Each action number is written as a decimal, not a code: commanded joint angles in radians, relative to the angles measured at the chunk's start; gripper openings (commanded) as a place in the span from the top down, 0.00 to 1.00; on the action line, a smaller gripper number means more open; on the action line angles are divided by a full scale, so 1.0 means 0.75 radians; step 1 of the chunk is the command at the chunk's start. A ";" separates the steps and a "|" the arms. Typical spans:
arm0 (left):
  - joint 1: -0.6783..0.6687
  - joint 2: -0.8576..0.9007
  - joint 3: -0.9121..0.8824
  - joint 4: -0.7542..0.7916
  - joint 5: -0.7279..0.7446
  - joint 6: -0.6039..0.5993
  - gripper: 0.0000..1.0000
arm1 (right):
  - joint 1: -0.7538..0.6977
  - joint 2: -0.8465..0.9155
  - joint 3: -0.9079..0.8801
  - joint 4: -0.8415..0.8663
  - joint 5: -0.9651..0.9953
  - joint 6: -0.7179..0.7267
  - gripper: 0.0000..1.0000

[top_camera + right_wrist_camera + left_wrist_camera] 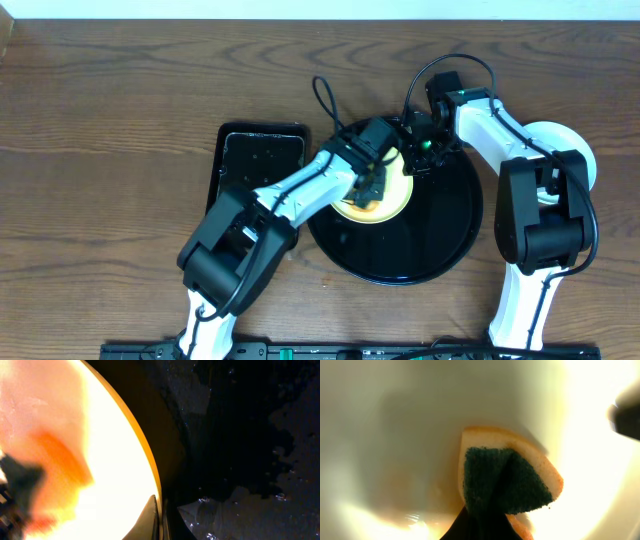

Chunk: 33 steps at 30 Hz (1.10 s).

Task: Clean dirty plates on tray and stack at the side
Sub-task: 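Scrub the yellow plate with the sponge while the right gripper holds it, then return the sponge to the water tray and release it with the left gripper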

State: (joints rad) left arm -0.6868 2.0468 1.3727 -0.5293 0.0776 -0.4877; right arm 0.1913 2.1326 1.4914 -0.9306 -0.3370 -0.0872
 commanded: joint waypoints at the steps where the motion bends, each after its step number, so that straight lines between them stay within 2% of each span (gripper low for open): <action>1: 0.100 0.049 -0.032 -0.009 -0.246 0.063 0.92 | 0.009 0.007 -0.001 -0.012 0.070 0.006 0.99; 7: 0.200 0.049 -0.032 0.082 -0.244 0.062 0.92 | 0.009 0.007 -0.001 -0.023 0.070 0.006 0.99; 11: 0.240 0.032 -0.002 0.069 -0.244 0.078 0.92 | 0.009 0.007 -0.001 -0.026 0.070 0.006 0.99; 15: 0.251 -0.048 0.036 0.017 -0.246 0.149 0.92 | 0.009 0.007 -0.001 -0.028 0.070 0.006 0.99; 25: 0.327 -0.306 0.038 -0.189 -0.245 0.151 0.92 | 0.008 0.007 -0.001 -0.033 0.096 0.006 0.99; 33: 0.514 -0.349 0.026 -0.336 -0.200 0.060 0.92 | 0.009 0.007 -0.002 -0.037 0.094 0.006 0.98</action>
State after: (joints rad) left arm -0.3466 1.7885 1.3865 -0.7673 -0.0811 -0.4126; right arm 0.1936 2.1326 1.4952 -0.9432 -0.3283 -0.0841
